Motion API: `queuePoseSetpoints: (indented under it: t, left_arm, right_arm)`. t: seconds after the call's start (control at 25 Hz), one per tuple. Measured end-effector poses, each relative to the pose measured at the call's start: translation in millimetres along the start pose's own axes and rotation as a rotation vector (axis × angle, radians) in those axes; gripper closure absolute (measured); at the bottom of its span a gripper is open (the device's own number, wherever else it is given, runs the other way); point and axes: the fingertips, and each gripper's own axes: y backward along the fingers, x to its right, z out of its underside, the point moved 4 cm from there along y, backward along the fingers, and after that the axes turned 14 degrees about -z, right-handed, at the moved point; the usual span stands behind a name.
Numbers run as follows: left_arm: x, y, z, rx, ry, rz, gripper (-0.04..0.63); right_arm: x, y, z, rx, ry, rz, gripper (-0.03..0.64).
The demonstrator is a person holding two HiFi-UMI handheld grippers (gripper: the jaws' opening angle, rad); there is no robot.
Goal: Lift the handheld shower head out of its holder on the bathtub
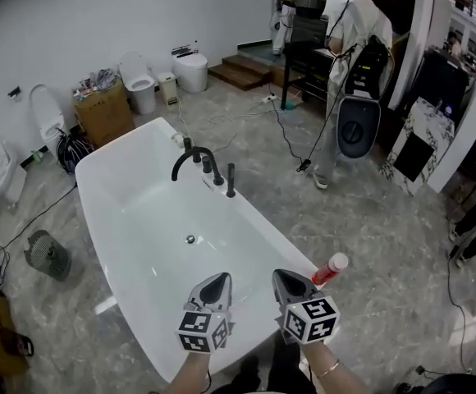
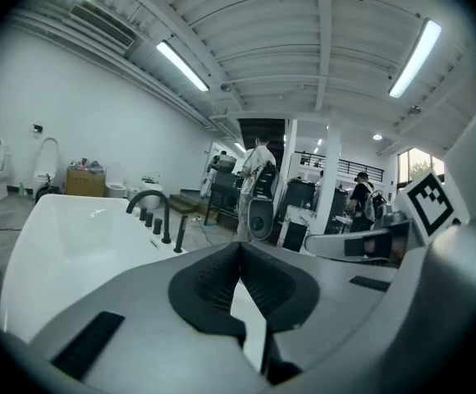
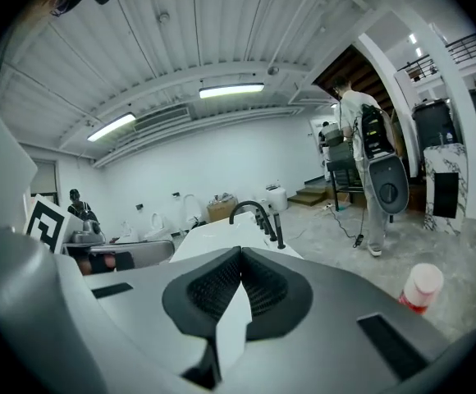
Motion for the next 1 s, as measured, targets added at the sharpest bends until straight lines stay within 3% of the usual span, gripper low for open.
queuePoseSetpoints:
  t: [0.2, 0.4, 0.56, 0.72, 0.88, 1.0]
  left_arm:
    - [-29, -40, -7, 0.003, 0.014, -0.077, 0.575]
    - [-46, -96, -13, -0.016, 0.046, -0.165, 0.575]
    - [-56, -150, -12, -0.031, 0.073, -0.205, 0.575]
    - [-71, -207, -2, -0.046, 0.058, -0.225, 0.575]
    - [-91, -251, 11, -0.073, 0.091, -0.249, 0.575]
    - [-110, -281, 20, -0.043, 0.089, -0.27, 0.575]
  right_arm:
    - [39, -78, -21, -0.024, 0.02, -0.054, 0.609]
    - [95, -157, -37, -0.05, -0.03, -0.133, 0.609]
    - [145, -221, -40, -0.092, -0.016, -0.136, 0.609]
    - [195, -284, -26, -0.117, -0.056, -0.12, 0.609]
    - [237, -340, -2, -0.138, -0.045, -0.116, 0.609]
    - [261, -380, 13, -0.141, -0.019, -0.129, 0.609]
